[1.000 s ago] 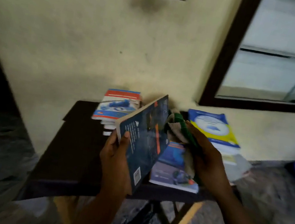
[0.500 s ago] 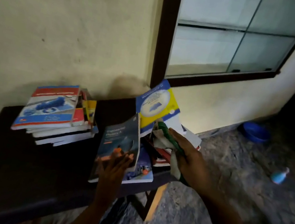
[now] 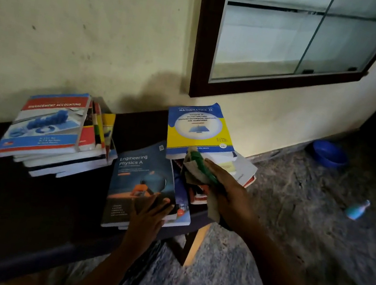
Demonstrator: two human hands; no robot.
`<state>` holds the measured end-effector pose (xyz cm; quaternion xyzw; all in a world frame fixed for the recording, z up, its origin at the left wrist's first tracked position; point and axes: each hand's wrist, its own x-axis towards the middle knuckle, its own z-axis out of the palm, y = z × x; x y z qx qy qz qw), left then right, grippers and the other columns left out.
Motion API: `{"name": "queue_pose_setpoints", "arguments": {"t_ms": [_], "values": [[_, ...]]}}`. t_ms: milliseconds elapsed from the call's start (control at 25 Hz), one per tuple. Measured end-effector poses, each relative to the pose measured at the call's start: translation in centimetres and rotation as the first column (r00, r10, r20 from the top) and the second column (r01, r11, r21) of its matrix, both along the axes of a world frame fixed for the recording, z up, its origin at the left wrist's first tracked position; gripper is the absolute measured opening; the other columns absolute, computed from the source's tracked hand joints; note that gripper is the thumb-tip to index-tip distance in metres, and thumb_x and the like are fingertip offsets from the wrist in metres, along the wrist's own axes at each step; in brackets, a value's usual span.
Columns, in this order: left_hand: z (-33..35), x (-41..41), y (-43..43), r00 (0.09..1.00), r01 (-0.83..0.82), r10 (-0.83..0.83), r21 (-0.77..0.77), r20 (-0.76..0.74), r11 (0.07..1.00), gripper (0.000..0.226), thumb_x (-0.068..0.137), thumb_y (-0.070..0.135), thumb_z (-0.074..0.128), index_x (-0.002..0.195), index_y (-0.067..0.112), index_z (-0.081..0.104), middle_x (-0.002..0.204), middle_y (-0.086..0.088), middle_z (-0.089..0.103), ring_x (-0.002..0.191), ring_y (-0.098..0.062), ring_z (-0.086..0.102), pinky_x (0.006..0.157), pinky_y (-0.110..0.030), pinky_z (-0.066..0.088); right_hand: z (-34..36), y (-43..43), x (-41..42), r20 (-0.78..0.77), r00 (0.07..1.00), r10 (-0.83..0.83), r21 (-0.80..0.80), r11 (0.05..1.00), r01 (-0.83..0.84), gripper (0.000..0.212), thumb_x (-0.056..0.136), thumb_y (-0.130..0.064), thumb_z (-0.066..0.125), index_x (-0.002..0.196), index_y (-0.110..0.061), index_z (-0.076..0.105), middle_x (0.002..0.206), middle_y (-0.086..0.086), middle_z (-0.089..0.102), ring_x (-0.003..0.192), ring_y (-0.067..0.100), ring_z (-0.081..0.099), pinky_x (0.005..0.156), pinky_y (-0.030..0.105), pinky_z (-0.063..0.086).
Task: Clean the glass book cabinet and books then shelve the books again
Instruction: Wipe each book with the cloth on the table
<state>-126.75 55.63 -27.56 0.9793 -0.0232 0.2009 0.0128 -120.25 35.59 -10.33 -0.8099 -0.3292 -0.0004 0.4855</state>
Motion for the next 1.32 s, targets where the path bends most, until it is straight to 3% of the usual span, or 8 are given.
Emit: {"name": "queue_pose_setpoints", "arguments": {"t_ms": [240, 320, 400, 480, 680, 1000, 1120, 1320], "values": [[2.0, 1.8, -2.1, 0.986, 0.029, -0.092, -0.395, -0.142, 0.918, 0.043, 0.084, 0.026, 0.051, 0.127, 0.023, 0.056, 0.129, -0.006, 0.058, 0.129, -0.029, 0.041, 0.096, -0.058, 0.042, -0.8, -0.6, -0.3, -0.006, 1.000, -0.015, -0.059, 0.998, 0.014, 0.059, 0.088, 0.013, 0.047, 0.128, -0.029, 0.034, 0.128, -0.011, 0.037, 0.116, -0.008, 0.033, 0.096, -0.002, 0.024], [6.5, 1.8, -2.4, 0.980, -0.136, -0.076, -0.903, -0.182, 0.408, 0.026, 0.097, 0.023, 0.046, 0.121, 0.020, 0.051, 0.107, -0.011, 0.061, 0.106, -0.033, 0.057, 0.082, -0.020, 0.049, -1.1, -1.1, -0.7, -0.015, 1.000, -0.015, -0.081, 0.997, 0.014, 0.056, 0.090, 0.011, 0.045, 0.129, -0.029, 0.035, 0.129, -0.013, 0.035, 0.121, 0.001, 0.034, 0.101, 0.007, 0.027], [10.3, 3.8, -1.3, 0.948, -0.304, 0.012, -0.919, -0.317, -0.250, 0.018, 0.097, 0.027, 0.046, 0.112, 0.018, 0.052, 0.103, -0.009, 0.061, 0.089, -0.021, 0.060, 0.068, -0.023, 0.047, -1.6, -1.8, -1.1, 0.006, 1.000, -0.022, -0.104, 0.994, 0.022, 0.058, 0.090, 0.010, 0.044, 0.130, -0.032, 0.033, 0.132, -0.013, 0.035, 0.126, 0.006, 0.035, 0.108, 0.018, 0.029], [12.0, 7.0, 0.8, 0.935, -0.324, -0.043, -0.801, -0.351, -0.504, 0.030, 0.096, 0.039, 0.045, 0.104, 0.012, 0.057, 0.102, -0.012, 0.064, 0.084, -0.022, 0.061, 0.070, -0.034, 0.049, -2.0, -2.5, -1.2, 0.031, 0.999, -0.045, -0.089, 0.995, 0.047, 0.059, 0.089, 0.007, 0.042, 0.129, -0.036, 0.033, 0.135, -0.020, 0.034, 0.129, 0.005, 0.034, 0.110, 0.023, 0.029], [14.1, 14.3, 2.4, 0.910, -0.396, -0.080, -0.794, -0.407, -0.461, 0.028, 0.094, 0.030, 0.055, 0.111, 0.009, 0.056, 0.121, -0.013, 0.052, 0.087, -0.027, 0.059, 0.064, -0.040, 0.055, -2.1, -4.3, -1.2, -0.034, 0.986, -0.165, -0.083, 0.983, 0.162, 0.061, 0.088, 0.012, 0.043, 0.127, -0.034, 0.034, 0.130, -0.012, 0.038, 0.121, 0.009, 0.039, 0.092, -0.007, 0.022], [15.0, 11.2, 2.7, 0.990, -0.140, -0.085, -0.773, -0.111, -0.618, 0.017, 0.099, 0.008, 0.039, 0.113, 0.007, 0.048, 0.084, -0.006, 0.071, 0.062, -0.019, 0.070, 0.060, -0.039, 0.059, -1.4, -3.3, -0.7, 0.037, 0.985, -0.168, -0.039, 0.985, 0.170, 0.051, 0.085, -0.009, 0.041, 0.132, -0.027, 0.038, 0.128, -0.021, 0.037, 0.117, -0.007, 0.036, 0.088, -0.010, 0.020], [13.8, 5.5, 4.3, 0.994, -0.093, -0.007, -0.780, -0.113, -0.619, 0.015, 0.098, 0.015, 0.042, 0.106, 0.013, 0.054, 0.076, -0.001, 0.074, 0.067, -0.017, 0.071, 0.079, -0.044, 0.053, -1.1, -1.3, -1.0, 0.052, 0.998, -0.039, 0.032, 0.999, 0.037, 0.052, 0.086, -0.002, 0.043, 0.129, -0.031, 0.039, 0.129, -0.025, 0.035, 0.122, -0.014, 0.031, 0.098, -0.002, 0.022], [7.7, -2.1, 6.2, 0.947, -0.099, 0.143, -0.682, -0.289, -0.725, 0.018, 0.097, 0.008, 0.040, 0.104, 0.005, 0.056, 0.093, -0.007, 0.070, 0.087, -0.029, 0.064, 0.052, -0.039, 0.057, -1.2, 2.1, -2.3, 0.006, 0.997, 0.078, 0.057, 0.995, -0.079, 0.041, 0.090, -0.013, 0.047, 0.129, -0.021, 0.044, 0.136, -0.003, 0.042, 0.126, 0.000, 0.039, 0.110, 0.023, 0.031]]}}
